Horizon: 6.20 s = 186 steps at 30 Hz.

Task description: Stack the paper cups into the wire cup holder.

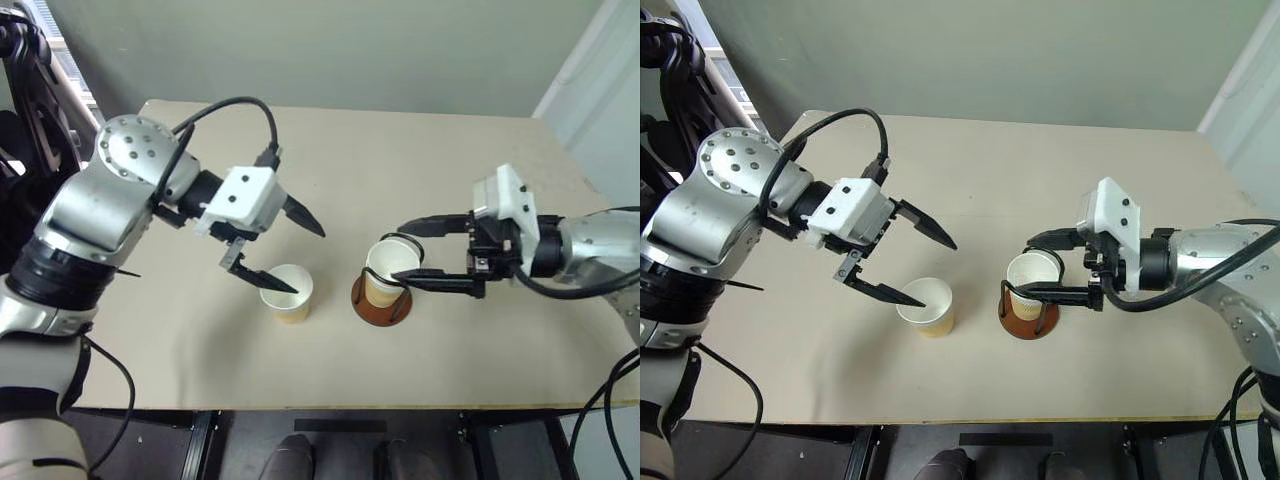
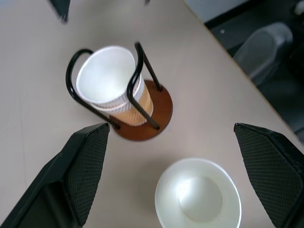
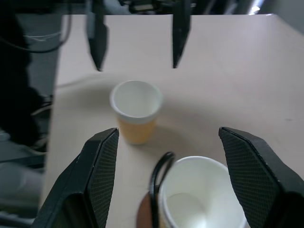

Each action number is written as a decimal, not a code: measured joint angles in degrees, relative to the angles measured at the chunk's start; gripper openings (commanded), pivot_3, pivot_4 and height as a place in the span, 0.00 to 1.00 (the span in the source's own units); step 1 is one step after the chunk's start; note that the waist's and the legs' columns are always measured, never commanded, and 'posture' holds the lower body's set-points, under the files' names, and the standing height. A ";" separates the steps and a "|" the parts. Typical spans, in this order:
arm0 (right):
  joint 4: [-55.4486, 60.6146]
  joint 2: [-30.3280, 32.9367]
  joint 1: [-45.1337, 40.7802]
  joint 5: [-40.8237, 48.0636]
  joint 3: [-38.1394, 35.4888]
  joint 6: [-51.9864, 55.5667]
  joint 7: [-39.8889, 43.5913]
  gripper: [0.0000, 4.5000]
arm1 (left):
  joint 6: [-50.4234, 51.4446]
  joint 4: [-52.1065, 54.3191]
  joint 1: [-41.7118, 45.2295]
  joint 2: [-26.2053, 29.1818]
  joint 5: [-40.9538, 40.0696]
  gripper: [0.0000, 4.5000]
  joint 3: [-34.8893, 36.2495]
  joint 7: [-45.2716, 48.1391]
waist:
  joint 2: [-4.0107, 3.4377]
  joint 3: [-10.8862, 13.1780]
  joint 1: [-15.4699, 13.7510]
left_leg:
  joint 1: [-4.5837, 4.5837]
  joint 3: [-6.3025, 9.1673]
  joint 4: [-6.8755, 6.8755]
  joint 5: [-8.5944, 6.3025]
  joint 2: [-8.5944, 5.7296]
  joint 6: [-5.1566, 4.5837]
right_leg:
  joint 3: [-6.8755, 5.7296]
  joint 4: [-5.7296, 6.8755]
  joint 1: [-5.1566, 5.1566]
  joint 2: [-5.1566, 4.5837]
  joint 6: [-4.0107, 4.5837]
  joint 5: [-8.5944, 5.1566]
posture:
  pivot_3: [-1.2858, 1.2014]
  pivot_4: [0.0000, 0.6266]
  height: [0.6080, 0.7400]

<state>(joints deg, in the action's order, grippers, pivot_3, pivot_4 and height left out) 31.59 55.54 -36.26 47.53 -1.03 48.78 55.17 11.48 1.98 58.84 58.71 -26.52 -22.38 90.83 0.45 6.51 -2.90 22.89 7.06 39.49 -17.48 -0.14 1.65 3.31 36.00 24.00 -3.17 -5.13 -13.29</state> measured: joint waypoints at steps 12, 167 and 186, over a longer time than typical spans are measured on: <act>-0.41 5.56 -3.98 -2.92 3.24 1.10 6.83 0.75 | -0.23 5.56 -4.05 3.90 2.28 1.00 0.30 0.00 | 0.00 0.00 0.11 | -0.03 0.03 -0.09 0.00 0.00 0.00 | 0.00 0.03 -0.02 -0.03 0.04 -0.02 | 0.52 0.24 1.00; 4.73 7.55 14.06 -6.44 -2.90 3.11 -1.87 0.75 | -29.94 -47.29 32.92 -32.49 -1.84 0.69 -24.74 -0.49 | 0.03 0.01 -1.49 | 0.16 -0.15 0.00 -0.06 0.00 -0.08 | -0.01 0.02 -0.07 -0.06 -0.10 0.06 | 0.52 0.24 1.00; -11.72 8.50 12.80 -26.04 2.43 -11.05 -0.30 0.75 | -8.16 -30.59 7.63 -27.02 12.23 0.69 5.75 -23.89 | -0.03 -0.02 -1.57 | 0.01 -0.21 0.26 -0.09 0.00 -0.13 | 0.05 0.16 -0.10 -0.01 -0.14 0.07 | 0.52 0.24 1.00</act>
<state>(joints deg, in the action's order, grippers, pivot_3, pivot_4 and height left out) 19.87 64.04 -23.46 21.49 1.39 37.72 54.87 3.32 -28.61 66.47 31.68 -14.29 -16.63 66.93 0.42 6.49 -4.47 22.90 6.85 39.75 -17.57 -0.14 1.52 3.36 36.16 23.90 -3.18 -5.26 -13.22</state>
